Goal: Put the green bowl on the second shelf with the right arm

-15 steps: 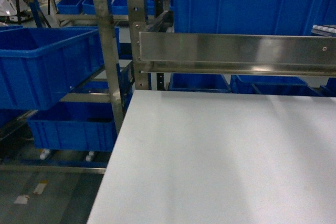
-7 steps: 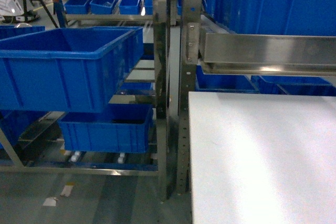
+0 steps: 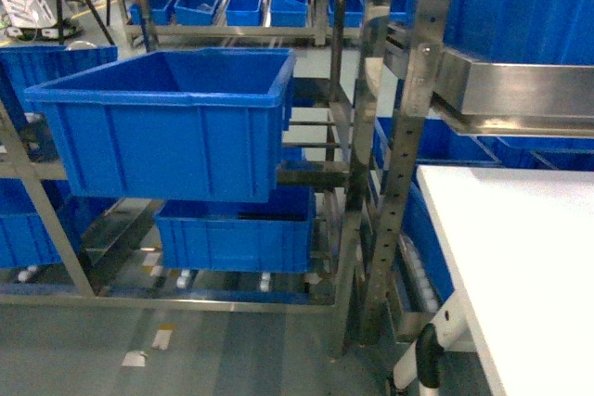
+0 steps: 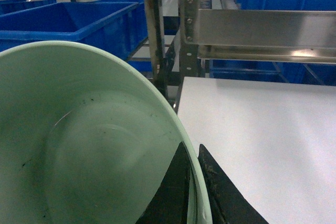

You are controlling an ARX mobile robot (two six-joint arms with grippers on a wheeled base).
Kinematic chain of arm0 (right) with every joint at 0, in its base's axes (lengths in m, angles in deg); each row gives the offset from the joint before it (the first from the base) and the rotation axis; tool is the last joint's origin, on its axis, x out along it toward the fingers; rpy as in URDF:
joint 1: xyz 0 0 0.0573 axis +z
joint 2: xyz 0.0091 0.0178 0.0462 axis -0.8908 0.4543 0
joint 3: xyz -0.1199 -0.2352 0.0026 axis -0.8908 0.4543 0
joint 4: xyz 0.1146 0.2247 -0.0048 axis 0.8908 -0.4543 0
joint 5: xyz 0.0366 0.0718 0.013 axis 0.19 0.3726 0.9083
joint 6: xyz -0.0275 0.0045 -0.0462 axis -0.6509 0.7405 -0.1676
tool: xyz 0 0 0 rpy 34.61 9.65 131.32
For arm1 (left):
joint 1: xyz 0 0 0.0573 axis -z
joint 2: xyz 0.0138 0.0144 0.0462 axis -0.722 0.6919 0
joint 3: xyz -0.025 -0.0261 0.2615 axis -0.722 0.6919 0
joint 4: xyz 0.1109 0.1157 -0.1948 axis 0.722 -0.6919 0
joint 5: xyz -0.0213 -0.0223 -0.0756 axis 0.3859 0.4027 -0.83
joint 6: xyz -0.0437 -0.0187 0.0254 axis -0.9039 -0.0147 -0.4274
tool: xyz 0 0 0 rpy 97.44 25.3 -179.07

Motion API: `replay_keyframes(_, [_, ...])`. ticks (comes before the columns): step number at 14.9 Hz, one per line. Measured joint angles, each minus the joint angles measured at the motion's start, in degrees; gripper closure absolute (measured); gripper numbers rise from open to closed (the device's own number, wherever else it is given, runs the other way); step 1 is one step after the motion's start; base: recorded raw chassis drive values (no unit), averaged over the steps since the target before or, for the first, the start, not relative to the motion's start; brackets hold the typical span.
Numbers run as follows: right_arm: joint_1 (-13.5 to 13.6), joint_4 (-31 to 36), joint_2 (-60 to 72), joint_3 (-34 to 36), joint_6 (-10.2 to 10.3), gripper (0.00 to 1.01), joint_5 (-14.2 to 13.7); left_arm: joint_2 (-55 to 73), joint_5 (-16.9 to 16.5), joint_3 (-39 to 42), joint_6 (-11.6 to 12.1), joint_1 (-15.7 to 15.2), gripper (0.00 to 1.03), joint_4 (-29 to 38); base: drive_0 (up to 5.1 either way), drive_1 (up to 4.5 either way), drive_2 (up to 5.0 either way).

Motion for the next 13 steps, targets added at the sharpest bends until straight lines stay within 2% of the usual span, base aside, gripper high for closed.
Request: replay_keyframes(13, [0.00, -0.26, 0.07, 0.00, 0.00, 0.99, 0.00, 0.00, 0.00, 0.00, 0.00, -0.02, 0.05, 0.00, -5.0, 2.49, 2.5])
